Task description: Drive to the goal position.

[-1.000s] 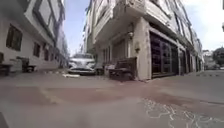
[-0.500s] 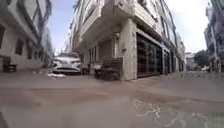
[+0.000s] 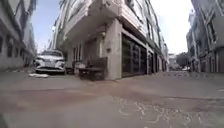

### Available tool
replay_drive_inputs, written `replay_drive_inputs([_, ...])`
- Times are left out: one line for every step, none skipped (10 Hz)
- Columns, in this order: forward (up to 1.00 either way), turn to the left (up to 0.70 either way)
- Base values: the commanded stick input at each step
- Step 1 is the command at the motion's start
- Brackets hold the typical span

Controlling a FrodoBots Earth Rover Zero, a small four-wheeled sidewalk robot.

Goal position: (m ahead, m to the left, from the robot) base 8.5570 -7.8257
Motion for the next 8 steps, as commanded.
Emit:
replay_drive_inputs([0.00, -0.85])
replay_drive_inputs([0.00, -0.85])
replay_drive_inputs([0.00, -0.85])
replay_drive_inputs([0.00, -0.85])
replay_drive_inputs([0.00, -0.85])
replay_drive_inputs([0.00, -0.85])
replay_drive_inputs([0.00, -0.85])
replay_drive_inputs([0.00, -0.85])
